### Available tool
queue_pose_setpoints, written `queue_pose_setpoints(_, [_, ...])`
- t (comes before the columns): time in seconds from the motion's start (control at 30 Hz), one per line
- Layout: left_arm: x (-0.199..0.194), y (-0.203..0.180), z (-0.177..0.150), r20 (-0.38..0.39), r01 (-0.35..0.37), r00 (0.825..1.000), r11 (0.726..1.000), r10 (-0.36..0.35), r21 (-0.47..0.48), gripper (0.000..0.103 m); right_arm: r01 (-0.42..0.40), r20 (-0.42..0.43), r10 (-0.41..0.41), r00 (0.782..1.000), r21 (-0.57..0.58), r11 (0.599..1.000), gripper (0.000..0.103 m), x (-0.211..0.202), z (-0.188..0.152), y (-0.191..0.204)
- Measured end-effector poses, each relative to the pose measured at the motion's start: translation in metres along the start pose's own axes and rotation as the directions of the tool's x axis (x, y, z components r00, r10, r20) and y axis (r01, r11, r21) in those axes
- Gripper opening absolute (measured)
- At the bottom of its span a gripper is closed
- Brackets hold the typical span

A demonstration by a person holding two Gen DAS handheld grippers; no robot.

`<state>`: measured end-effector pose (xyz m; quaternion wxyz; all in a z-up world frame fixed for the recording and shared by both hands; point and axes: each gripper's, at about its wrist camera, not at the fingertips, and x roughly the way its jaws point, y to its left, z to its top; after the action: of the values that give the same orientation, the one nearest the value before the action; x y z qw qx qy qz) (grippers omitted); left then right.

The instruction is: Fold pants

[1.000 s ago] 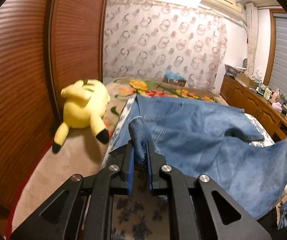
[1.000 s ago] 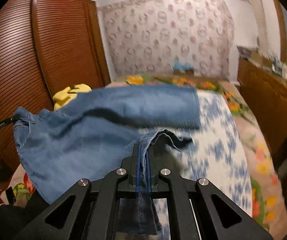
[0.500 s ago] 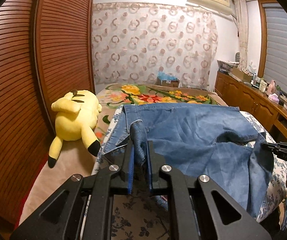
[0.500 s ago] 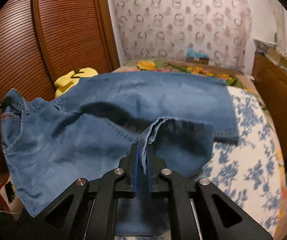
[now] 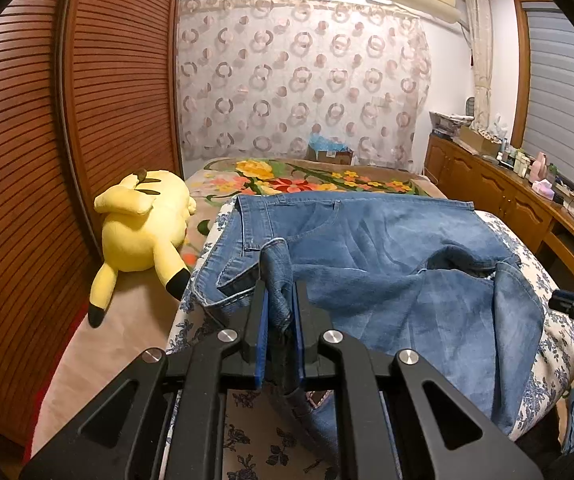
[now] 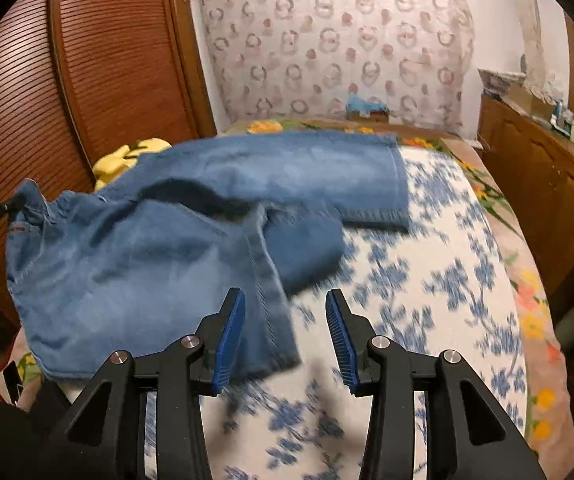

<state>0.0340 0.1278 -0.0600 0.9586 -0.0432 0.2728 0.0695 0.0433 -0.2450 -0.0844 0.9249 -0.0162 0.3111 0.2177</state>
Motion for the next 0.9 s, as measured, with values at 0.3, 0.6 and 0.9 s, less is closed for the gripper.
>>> queue_pose_setpoints(0.3, [0.001, 0.000, -0.003, -0.009, -0.008, 1.000, 1.000, 0.008, 0.003, 0.012, -0.042, -0.055, 0.044, 0.998, 0.033, 0.999, 0.044, 0.029, -0.002, 0.000])
queue_pose_setpoints(0.6, [0.003, 0.001, -0.008, -0.020, -0.009, 1.000, 1.000, 0.009, -0.001, 0.012, -0.055, -0.068, 0.058, 0.996, 0.044, 0.998, 0.039, 0.032, -0.001, 0.003])
queue_pose_setpoints(0.9, [0.004, 0.002, -0.010, -0.022, -0.025, 0.999, 1.000, 0.025, -0.001, 0.011, -0.108, -0.042, 0.110, 0.993, 0.047, 0.993, 0.009, 0.023, -0.005, 0.009])
